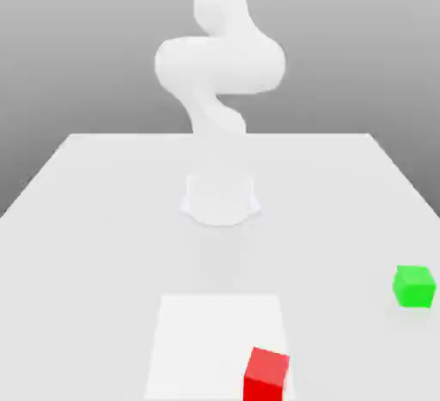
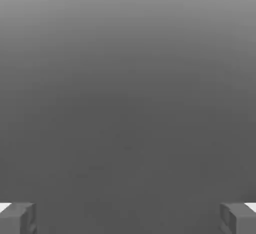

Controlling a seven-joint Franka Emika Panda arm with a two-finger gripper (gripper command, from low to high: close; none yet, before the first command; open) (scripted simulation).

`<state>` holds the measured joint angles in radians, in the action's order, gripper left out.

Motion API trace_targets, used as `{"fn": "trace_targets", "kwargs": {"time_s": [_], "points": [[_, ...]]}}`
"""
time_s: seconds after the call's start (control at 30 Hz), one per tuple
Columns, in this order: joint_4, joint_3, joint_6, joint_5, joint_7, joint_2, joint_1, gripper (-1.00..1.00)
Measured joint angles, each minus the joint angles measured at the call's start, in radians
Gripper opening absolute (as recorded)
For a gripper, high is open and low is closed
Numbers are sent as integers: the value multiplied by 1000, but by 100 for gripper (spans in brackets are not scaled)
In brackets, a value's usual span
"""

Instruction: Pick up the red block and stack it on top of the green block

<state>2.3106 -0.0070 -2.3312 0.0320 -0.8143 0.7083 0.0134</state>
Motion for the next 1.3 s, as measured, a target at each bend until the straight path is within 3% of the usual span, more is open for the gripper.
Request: {"fn": "trace_targets", "kwargs": {"time_s": [0.47, 0.83, 1.0, 1.03, 1.3], "points": [[59, 29, -172, 108, -134, -516, 43, 0], [108, 14, -317, -7, -378, -904, 103, 0], [92, 1, -448, -27, -411, -1084, 117, 0], [88, 2, -470, -26, -411, -1111, 117, -100], [91, 2, -452, -28, -413, -1089, 117, -100]]}}
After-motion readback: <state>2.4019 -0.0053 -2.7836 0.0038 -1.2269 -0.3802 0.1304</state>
